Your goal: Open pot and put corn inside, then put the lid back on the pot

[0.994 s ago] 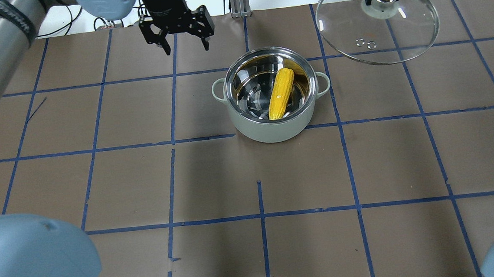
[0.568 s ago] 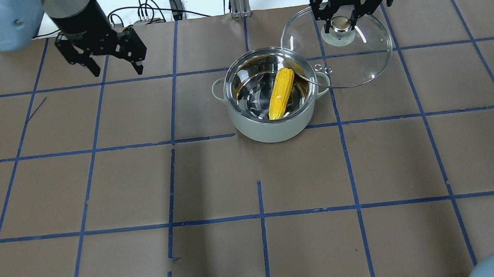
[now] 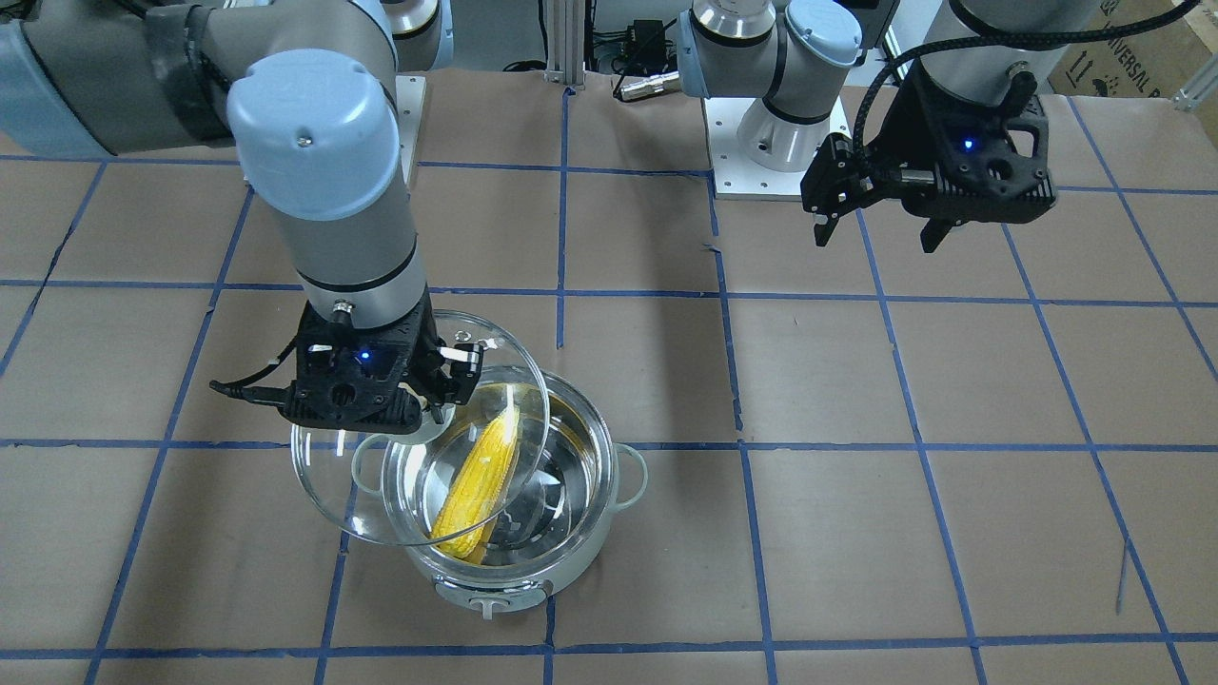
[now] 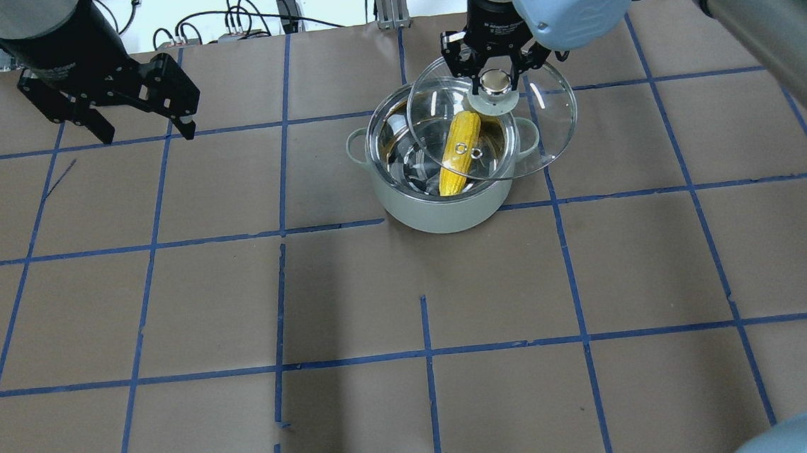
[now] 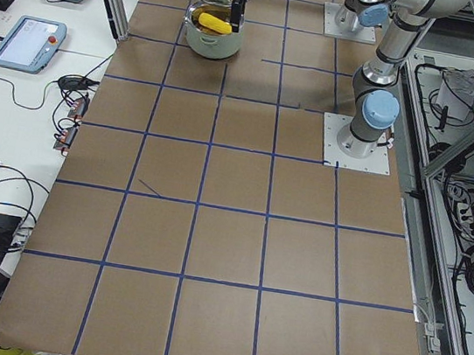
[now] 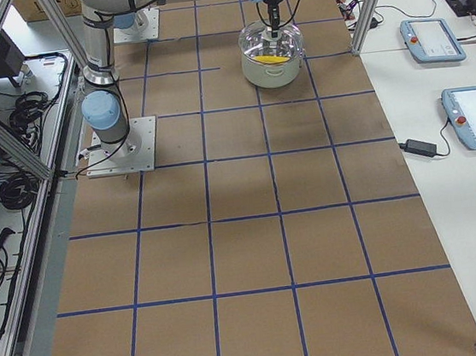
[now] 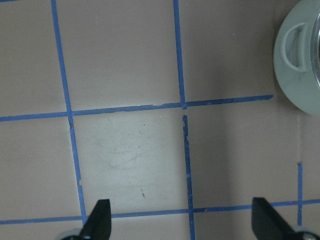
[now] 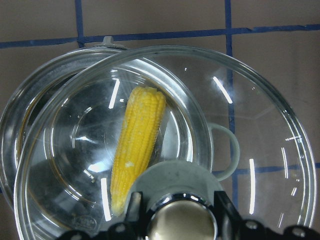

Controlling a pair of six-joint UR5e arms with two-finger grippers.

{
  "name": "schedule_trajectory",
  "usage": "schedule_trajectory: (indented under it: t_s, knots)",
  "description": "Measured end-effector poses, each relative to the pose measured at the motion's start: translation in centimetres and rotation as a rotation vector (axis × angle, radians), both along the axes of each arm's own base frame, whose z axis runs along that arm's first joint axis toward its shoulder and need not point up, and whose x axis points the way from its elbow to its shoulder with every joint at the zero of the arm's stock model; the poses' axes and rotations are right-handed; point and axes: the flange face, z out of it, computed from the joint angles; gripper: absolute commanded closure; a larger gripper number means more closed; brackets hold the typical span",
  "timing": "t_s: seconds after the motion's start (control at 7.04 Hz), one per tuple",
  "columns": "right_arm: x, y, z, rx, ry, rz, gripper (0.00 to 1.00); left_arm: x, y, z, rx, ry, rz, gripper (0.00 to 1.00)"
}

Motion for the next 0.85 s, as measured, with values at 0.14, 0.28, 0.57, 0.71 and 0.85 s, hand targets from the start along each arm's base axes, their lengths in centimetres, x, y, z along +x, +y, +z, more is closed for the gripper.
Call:
schedule_trajectory:
  t_s: [0.14, 0.28, 0.57, 0.71, 0.85]
  knots:
    - [1.5, 0.1, -1.0, -0.001, 0.002, -0.001, 0.89, -0.2, -1.3, 0.4, 0.001, -0.003, 0.0, 0.0]
    - [2.9, 0.1, -2.0, -0.003, 0.002, -0.005, 0.89, -0.8, -2.0, -0.1, 0.014, -0.003, -0.012, 0.0]
    - [5.2, 0.0, -3.9, -0.009, 0.001, -0.005, 0.89, -2.4, -1.3, -0.6, 0.025, -0.008, -0.044, 0.0]
    - [5.9, -0.1, -4.5, -0.012, 0.0, -0.004, 0.89, -2.5, -1.0, -0.4, 0.019, -0.011, -0.047, 0.0]
    - [6.4, -0.1, -5.0, -0.014, 0.0, -0.002, 0.89, -2.3, -1.0, -0.1, 0.012, -0.013, -0.045, 0.0]
